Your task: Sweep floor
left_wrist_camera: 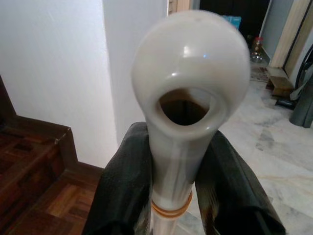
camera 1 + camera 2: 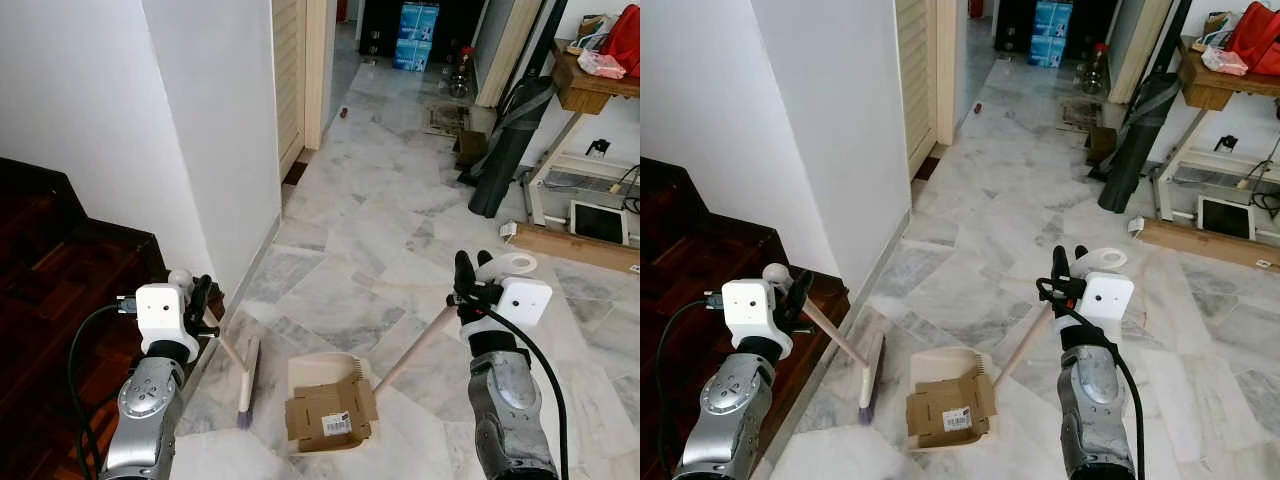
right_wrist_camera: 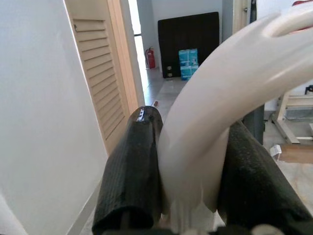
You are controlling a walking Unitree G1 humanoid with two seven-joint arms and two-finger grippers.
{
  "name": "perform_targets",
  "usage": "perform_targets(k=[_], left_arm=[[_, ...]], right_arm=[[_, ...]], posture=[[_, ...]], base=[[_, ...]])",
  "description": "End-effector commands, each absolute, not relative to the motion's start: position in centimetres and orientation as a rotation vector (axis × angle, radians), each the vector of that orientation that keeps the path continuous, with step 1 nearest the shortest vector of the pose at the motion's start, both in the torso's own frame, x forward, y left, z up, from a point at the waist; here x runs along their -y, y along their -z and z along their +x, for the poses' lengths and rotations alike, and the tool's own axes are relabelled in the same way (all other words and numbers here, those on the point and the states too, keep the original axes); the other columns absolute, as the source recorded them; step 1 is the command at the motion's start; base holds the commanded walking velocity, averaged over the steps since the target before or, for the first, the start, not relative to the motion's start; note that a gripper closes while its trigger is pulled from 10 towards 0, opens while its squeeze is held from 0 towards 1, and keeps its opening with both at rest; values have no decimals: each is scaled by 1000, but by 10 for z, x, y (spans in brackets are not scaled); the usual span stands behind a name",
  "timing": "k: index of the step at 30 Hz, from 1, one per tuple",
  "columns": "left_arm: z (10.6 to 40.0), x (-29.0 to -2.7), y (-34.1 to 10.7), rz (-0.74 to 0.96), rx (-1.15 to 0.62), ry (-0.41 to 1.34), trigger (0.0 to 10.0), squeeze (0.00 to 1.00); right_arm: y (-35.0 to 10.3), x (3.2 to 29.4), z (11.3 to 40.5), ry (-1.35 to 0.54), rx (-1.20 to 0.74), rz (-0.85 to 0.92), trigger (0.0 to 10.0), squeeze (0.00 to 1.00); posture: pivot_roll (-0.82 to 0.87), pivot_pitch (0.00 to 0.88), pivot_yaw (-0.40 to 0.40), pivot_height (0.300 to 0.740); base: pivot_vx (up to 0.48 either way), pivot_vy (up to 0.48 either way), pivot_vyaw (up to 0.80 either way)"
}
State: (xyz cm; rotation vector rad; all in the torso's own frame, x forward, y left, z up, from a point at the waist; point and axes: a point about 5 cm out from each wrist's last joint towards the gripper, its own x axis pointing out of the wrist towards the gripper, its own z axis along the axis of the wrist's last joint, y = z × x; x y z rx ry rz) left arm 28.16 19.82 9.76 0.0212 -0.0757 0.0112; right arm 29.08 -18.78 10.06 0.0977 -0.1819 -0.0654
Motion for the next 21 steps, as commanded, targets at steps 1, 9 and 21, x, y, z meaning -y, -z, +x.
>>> perform_targets(k=[1, 9, 21], left_arm=[[283, -196, -110, 27, 126, 7, 10000, 0], [284, -195, -113, 23, 129, 27, 10000, 0], [284, -192, -114, 22, 130, 46, 10000, 0]], right_arm=[[-113, 191, 291, 79, 244, 103, 10000, 0], [-113, 189, 291, 82, 246, 108, 10000, 0], [-113, 188, 291, 84, 248, 110, 10000, 0]], posture=[[-20, 45, -2, 740], [-21, 23, 9, 740], [-18, 32, 12, 740]], base=[[0, 0, 0], [-31, 0, 0], [-289, 0, 0]])
